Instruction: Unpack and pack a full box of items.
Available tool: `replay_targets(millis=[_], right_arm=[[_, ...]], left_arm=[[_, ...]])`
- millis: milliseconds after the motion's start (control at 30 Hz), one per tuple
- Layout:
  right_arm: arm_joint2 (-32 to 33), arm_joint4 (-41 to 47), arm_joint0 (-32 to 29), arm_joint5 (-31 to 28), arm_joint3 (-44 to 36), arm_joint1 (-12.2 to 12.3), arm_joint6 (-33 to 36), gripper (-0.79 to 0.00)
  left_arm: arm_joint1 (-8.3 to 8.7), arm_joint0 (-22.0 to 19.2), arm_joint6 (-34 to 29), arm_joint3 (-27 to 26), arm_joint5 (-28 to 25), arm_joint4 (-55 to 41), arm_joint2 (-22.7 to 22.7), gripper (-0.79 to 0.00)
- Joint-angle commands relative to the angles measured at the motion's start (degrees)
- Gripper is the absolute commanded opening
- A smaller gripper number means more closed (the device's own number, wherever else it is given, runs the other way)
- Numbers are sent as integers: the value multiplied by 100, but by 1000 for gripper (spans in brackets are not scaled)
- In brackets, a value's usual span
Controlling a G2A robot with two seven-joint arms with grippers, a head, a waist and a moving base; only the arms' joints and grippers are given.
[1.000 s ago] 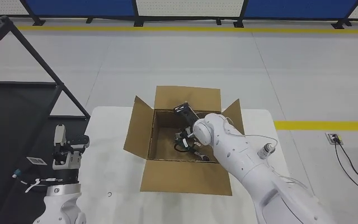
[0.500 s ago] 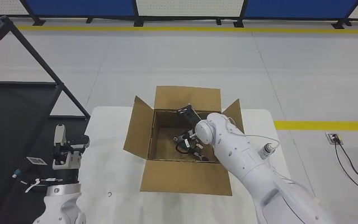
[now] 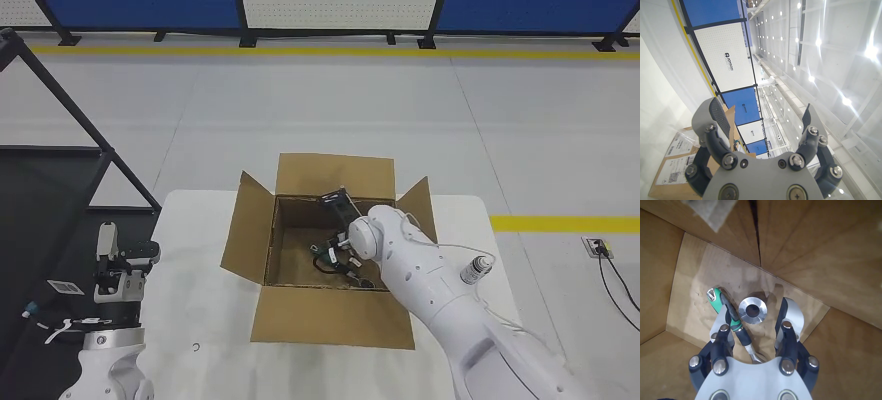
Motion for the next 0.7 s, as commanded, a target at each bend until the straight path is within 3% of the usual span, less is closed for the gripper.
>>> replay_targets(millis=[0, 167, 667], right_arm=[[6, -14, 3, 11, 24, -19, -8, -311], [30, -29, 7, 42, 100, -73, -44, -400], [103, -55, 42, 86, 405, -237, -127, -419]], left_arm=[[0, 0, 0, 0, 0, 0, 0, 0], [0, 0, 0, 0, 0, 0, 0, 0], [0, 0, 0, 0, 0, 0, 0, 0]])
